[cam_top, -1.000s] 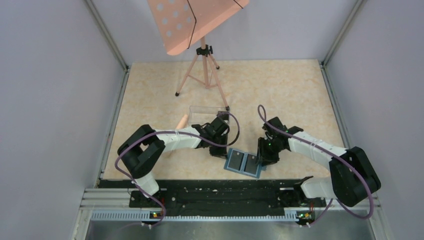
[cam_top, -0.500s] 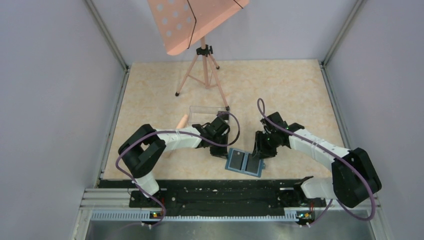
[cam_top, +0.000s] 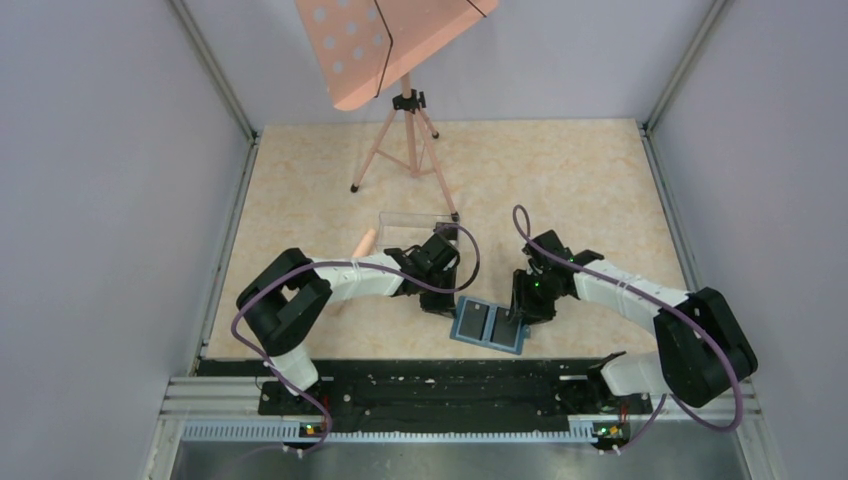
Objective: Put the credit cards into the card holder
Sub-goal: Close the card holder at the center of the board.
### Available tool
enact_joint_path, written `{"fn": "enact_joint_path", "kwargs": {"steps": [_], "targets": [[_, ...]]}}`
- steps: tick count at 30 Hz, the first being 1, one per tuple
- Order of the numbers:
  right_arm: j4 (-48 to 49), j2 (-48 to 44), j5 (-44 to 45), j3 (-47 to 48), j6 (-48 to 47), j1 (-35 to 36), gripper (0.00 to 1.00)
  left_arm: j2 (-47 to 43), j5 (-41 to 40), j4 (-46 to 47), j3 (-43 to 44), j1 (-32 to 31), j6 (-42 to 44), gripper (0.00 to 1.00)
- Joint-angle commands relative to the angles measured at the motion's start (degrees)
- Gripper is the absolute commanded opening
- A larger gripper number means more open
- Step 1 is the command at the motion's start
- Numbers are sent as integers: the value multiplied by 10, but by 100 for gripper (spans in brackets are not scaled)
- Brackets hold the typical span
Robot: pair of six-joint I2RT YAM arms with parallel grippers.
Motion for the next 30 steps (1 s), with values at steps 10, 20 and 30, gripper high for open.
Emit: {"fn": "enact_joint_path", "kwargs": {"steps": [10, 20, 30], "targets": [[42, -23, -56, 33, 5, 3, 5, 28, -12, -12, 1, -3, 7, 0], [14, -43, -62, 72, 8, 14, 0, 30, -13, -15, 2, -3, 7, 0], [-23, -26, -27, 91, -12, 21, 15, 32, -16, -16, 3, -3, 7, 0]]}}
